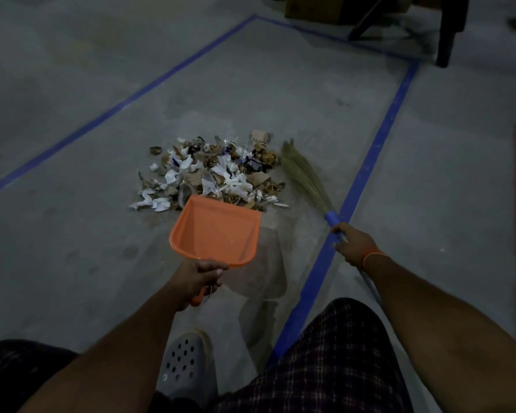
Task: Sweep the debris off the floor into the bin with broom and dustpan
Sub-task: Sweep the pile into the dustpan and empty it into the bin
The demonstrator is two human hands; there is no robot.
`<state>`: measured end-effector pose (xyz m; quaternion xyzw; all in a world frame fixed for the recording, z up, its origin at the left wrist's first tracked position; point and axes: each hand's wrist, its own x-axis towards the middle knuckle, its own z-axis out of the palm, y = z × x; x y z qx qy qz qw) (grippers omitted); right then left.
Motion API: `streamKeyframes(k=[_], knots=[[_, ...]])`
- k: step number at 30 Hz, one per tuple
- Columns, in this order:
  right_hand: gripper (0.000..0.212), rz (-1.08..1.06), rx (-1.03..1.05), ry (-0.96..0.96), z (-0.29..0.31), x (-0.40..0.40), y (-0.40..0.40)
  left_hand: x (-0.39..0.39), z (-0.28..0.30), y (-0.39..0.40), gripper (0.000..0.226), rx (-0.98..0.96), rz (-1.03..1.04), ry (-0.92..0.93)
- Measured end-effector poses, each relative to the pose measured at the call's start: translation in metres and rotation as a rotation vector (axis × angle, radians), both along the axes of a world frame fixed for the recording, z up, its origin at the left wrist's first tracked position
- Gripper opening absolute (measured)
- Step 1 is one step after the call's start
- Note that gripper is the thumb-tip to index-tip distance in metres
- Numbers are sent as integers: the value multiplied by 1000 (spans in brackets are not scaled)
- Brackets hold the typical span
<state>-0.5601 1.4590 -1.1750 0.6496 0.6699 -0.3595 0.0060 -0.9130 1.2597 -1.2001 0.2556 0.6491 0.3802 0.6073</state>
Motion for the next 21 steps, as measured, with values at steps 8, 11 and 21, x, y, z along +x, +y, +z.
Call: streamKeyframes(k=[8,11,21], knots=[[23,31,-42,22,8,15,-5,-7,-4,5,18,-22,31,-2],[23,70,-71,29,21,20,-4,-8,-6,11,18,-22,38,-3],[10,253,-124,83,60,31,-3,-8,-14,14,17,-34,35,0]])
